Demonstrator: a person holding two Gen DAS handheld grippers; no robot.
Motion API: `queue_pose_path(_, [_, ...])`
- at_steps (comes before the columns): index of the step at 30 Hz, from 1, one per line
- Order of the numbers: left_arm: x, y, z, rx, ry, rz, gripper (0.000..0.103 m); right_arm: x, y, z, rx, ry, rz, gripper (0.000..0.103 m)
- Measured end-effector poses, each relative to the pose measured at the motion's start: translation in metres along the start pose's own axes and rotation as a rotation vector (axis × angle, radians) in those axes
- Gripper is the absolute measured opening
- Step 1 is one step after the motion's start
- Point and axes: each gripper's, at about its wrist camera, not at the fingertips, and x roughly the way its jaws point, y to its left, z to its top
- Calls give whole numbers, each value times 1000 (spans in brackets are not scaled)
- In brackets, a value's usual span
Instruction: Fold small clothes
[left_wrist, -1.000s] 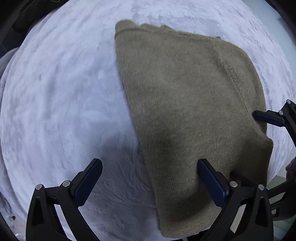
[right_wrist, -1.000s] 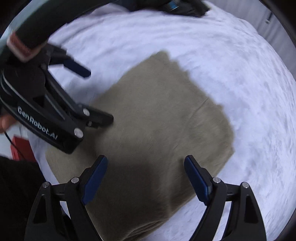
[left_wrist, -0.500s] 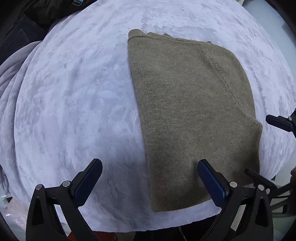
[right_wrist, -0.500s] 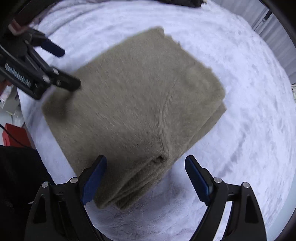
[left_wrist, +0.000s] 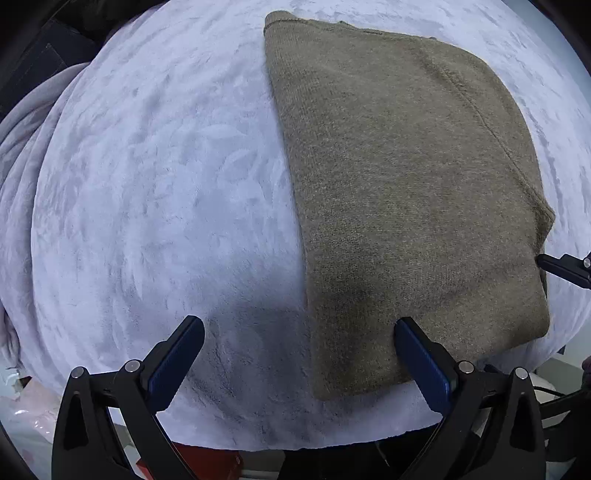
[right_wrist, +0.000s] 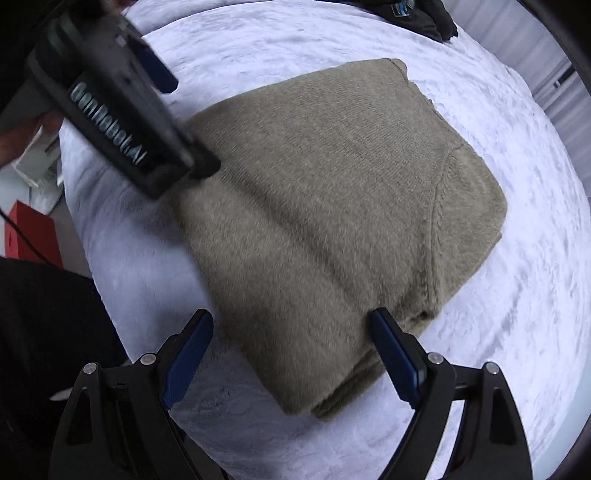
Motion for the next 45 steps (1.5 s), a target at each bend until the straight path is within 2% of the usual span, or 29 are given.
queue_pose_path(2, [-8,-1,-2,12,-14,7,103,-6,-7,-11,36,35,26,89])
queue_pose_path(5, [-25,6,-6,22,-30,-3,103,-9,-34,-22,163,71,60,89])
queue_pose_path(8, [-48,9,-4,41,-63,-15,103,-24,-53,-21,255,47,54,89])
queue_pose_path(13, [-85,-11,-2,74,-139,-6,103,-65,-76,-9,365,-24,9,89])
queue_pose_path(16, [-110,-10,-4,78,-169,-18,103,-84,-86,9,372,-44,-22,89])
queue_pose_path(19, [-122,-16,13,67,-190,-48,103,-91,-89,23,361,-27,-41,89])
queue_pose_path(21, [-125,-14,18,57,-196,-36,103,-95,-86,30,355,-6,-51,89])
queue_pose_path(24, [-122,-11,19,50,-204,-4,103,-101,-83,28,360,4,-48,89])
queue_pose_path(27, [-122,-13,18,49,-144,-19,103,-106,-85,22,369,4,-54,89])
queue_pose_path(29, [-121,-14,17,42,-133,18,103,-108,-84,21,381,7,-62,89])
queue_pose_path(34, [-132,-10,5,-25,-143,-15,103,-118,-87,19,406,-15,-45,89])
queue_pose_path(39, [-156,-7,-10,-111,-188,77,103,-126,-87,10,399,-28,-40,89])
queue_pose_path(45, [-180,-8,-24,-139,-199,53,103,-137,-88,6,407,-43,-13,89])
